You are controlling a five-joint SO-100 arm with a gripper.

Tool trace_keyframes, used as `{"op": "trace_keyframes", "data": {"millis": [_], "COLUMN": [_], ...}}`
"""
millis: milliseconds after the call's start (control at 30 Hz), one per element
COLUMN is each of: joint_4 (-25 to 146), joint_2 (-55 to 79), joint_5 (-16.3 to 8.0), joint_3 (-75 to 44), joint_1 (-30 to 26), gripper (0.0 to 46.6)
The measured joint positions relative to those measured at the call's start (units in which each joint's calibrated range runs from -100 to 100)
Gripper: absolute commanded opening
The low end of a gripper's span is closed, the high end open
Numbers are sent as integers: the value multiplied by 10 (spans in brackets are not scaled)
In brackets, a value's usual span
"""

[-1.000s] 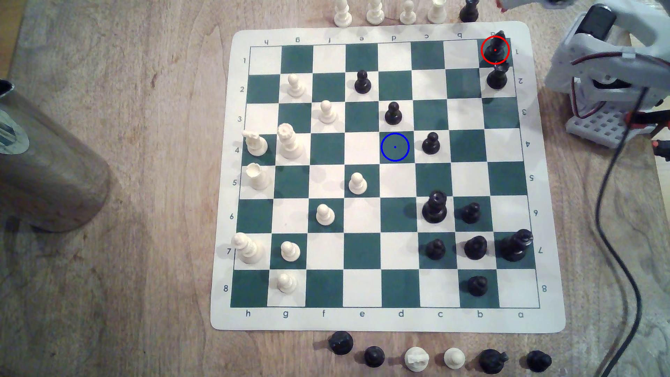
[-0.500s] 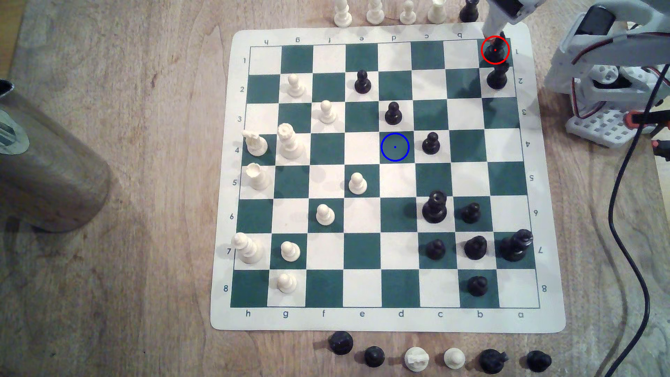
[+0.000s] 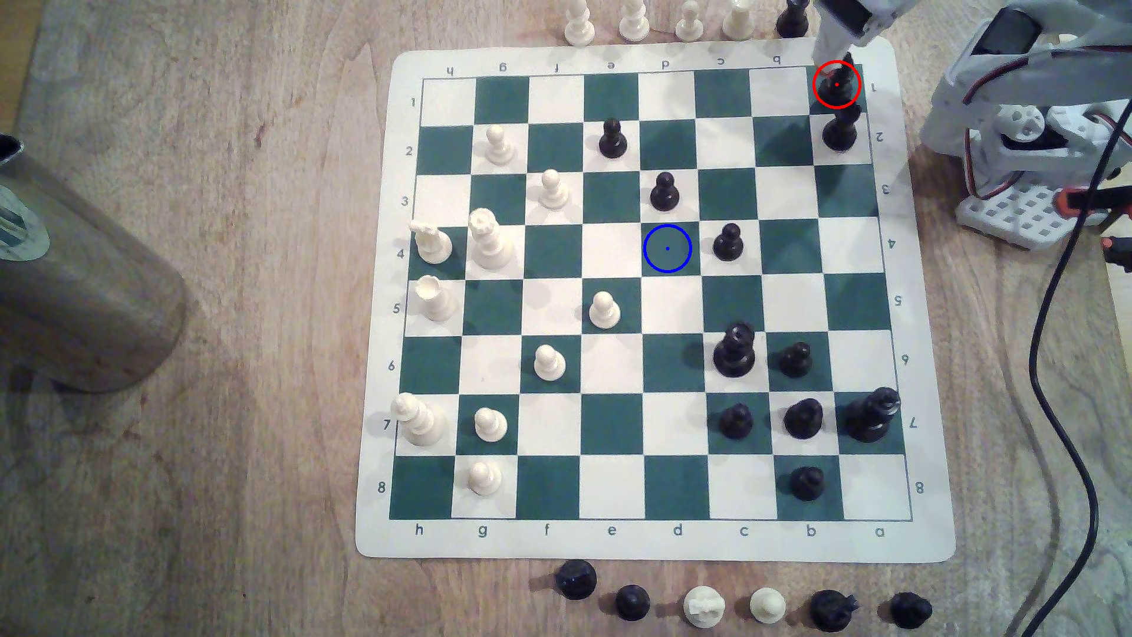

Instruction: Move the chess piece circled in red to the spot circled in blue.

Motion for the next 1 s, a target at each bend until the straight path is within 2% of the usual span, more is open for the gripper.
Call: {"op": "trace_keyframes", "data": {"millis": [667,900,1000], "joint_4": [-56,-78,-78], "joint_2": [28,45,45], "joint_5": [0,2,2], "joint_3": [42,60,60], "joint_1": [0,0,0], "gripper": [137,120,98]}}
